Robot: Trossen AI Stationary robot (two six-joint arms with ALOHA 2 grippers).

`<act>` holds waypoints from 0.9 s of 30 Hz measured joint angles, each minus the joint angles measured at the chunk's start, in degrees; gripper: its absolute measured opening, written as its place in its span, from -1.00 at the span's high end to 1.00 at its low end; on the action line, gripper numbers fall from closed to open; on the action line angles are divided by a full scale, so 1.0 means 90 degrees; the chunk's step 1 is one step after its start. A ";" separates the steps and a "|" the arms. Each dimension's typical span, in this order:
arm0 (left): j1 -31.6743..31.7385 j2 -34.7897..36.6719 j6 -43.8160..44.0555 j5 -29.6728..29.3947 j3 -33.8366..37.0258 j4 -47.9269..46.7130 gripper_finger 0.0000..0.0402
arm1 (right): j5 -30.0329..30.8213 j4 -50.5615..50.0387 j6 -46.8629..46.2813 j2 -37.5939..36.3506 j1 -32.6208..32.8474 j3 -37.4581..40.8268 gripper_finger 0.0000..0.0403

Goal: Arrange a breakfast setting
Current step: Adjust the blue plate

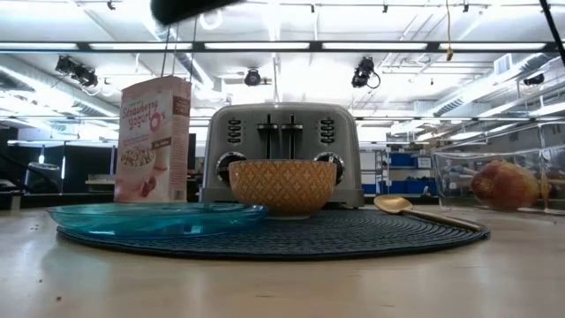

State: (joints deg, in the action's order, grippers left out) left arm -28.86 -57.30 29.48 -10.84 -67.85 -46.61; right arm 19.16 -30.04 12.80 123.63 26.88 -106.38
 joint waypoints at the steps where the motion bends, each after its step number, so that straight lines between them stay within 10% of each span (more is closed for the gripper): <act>1: -0.0124 -0.0151 0.0041 -0.0117 0.0000 -0.0009 -0.14 | 0.0106 -0.0261 -0.0221 0.0000 0.0142 -0.0146 0.25; 15: -0.0901 -0.2863 0.0841 -0.1619 0.0000 0.0094 0.55 | 0.1347 -0.4248 -0.4710 -0.0012 0.1340 -0.2948 0.39; 27: -0.0620 -0.5131 0.0338 -0.2263 0.0000 0.0949 0.98 | 0.1254 -0.4344 -0.5906 -0.0132 0.1536 -0.3180 0.96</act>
State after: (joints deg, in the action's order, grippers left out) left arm -34.44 -103.48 32.51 -31.21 -67.85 -38.07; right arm 30.44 -69.14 -40.35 122.45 40.70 -135.00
